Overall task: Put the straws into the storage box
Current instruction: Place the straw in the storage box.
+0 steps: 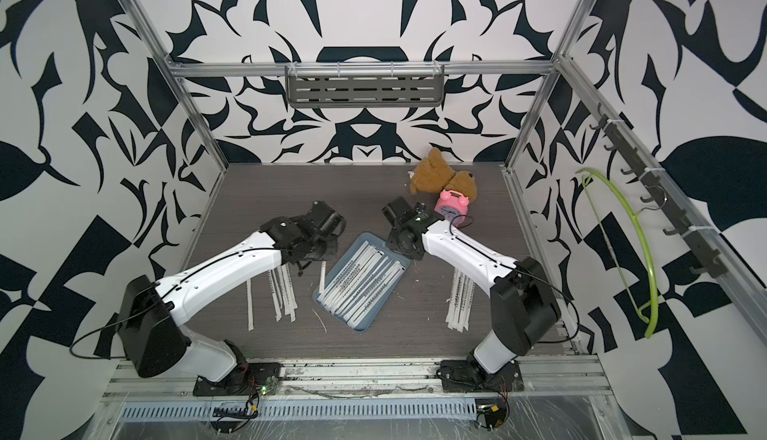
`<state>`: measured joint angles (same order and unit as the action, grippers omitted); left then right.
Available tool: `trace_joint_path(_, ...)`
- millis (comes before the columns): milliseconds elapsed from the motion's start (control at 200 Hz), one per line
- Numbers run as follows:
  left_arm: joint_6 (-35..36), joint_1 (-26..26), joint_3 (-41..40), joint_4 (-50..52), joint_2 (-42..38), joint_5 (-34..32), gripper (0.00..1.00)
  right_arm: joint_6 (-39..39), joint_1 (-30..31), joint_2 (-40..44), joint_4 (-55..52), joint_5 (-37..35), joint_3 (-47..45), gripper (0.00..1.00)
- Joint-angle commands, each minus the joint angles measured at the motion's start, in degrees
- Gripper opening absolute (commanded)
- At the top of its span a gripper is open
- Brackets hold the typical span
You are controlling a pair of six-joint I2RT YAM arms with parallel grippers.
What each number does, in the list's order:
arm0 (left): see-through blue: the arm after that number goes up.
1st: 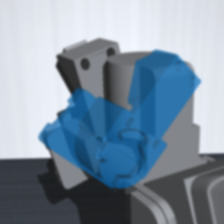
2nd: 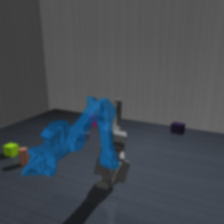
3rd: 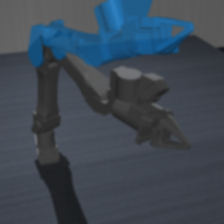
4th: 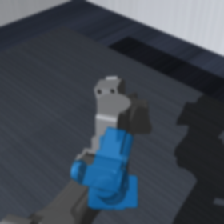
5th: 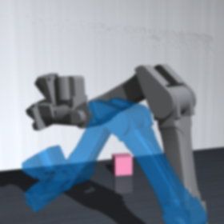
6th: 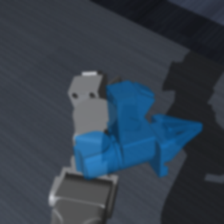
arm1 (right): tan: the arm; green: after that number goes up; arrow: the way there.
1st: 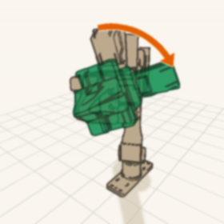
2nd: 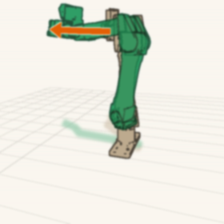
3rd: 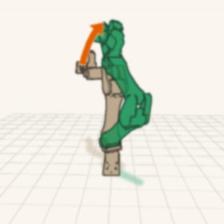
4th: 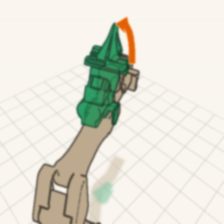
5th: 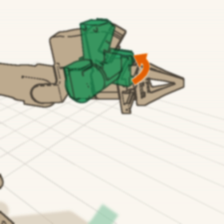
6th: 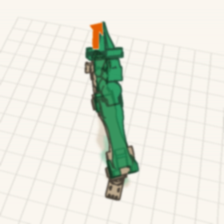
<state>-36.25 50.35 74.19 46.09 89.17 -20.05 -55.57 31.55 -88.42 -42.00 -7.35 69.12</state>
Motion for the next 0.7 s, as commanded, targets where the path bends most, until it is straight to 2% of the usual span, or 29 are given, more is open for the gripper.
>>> trace_joint_path(0,3.8,5.7,2.6,-0.6,6.1,2.6,0.05,2.9,-3.9,4.5,-3.7,-2.5,-0.5,0.25)
trace_joint_path(195,3.8,9.5,4.0,-6.6,13.4,9.4,0.05,3.7,-8.4,8.8,-5.2,-2.7,-2.8,0.25)
trace_joint_path(215,3.9,9.9,4.1,-7.0,13.9,9.8,0.05,3.8,-8.5,9.0,-5.3,-4.7,-2.9,0.25)
trace_joint_path(470,5.3,12.6,5.9,-6.8,19.3,12.7,0.05,3.3,-8.9,8.8,-4.2,-3.9,-5.1,0.25)
trace_joint_path(500,5.3,12.9,6.2,-6.5,19.8,12.8,0.05,3.1,-8.9,8.6,-4.0,-1.5,-5.3,0.25)
trace_joint_path(695,5.2,14.7,7.3,-6.4,21.5,14.1,0.06,2.1,-8.9,8.3,-2.2,-0.1,-6.8,0.24)
